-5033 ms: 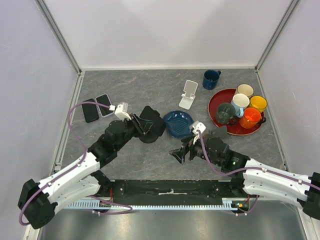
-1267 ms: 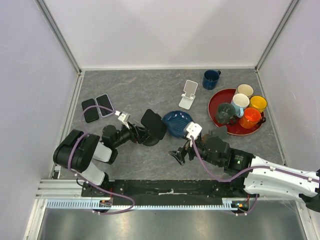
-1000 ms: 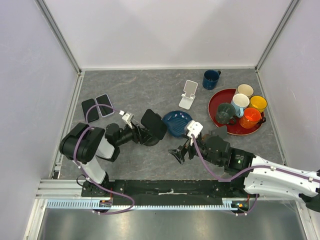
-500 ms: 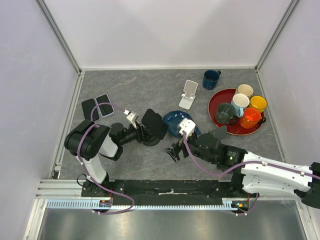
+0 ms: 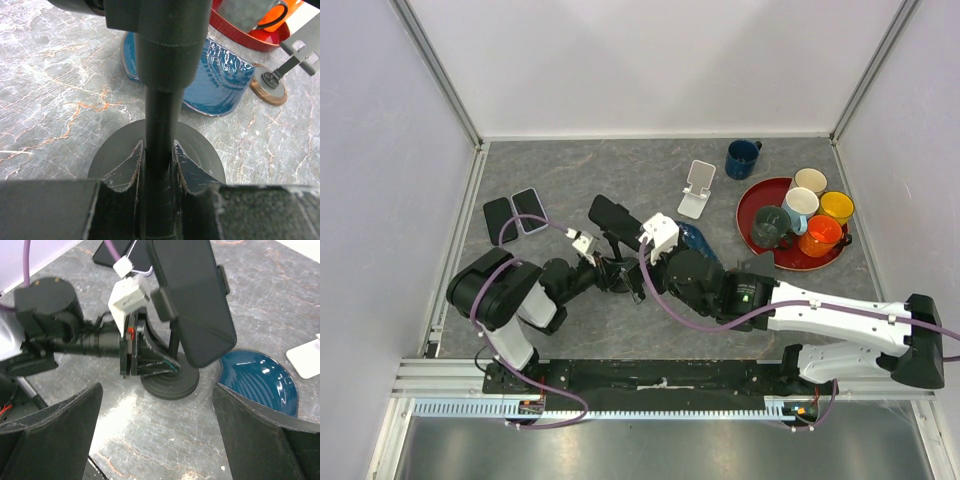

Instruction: Remove the phone from the phone stand

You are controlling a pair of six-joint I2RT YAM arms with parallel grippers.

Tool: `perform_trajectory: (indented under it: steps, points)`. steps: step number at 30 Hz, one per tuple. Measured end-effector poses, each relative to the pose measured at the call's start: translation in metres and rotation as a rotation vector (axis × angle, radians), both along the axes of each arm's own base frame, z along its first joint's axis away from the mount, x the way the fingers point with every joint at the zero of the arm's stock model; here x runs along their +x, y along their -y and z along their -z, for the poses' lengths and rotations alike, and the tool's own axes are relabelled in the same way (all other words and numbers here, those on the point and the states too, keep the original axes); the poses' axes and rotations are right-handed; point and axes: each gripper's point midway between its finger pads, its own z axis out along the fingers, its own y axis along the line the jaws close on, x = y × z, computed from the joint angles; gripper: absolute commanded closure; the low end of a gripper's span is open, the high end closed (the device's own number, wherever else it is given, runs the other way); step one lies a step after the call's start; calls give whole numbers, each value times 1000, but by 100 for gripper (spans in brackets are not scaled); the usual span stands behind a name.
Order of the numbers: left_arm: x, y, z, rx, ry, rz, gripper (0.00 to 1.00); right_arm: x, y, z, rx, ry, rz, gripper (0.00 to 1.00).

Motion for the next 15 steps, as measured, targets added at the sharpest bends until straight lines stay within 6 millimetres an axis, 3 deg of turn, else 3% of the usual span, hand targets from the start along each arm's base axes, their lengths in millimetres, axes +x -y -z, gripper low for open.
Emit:
perform_trajectory:
  steps: [9,15]
  points:
    - [-15,20,5,135,102,-1,98,14,9,-9,-8,44,136,2]
    - [-20,29,11,224,162,-32,98,13,17,-17,7,73,188,3]
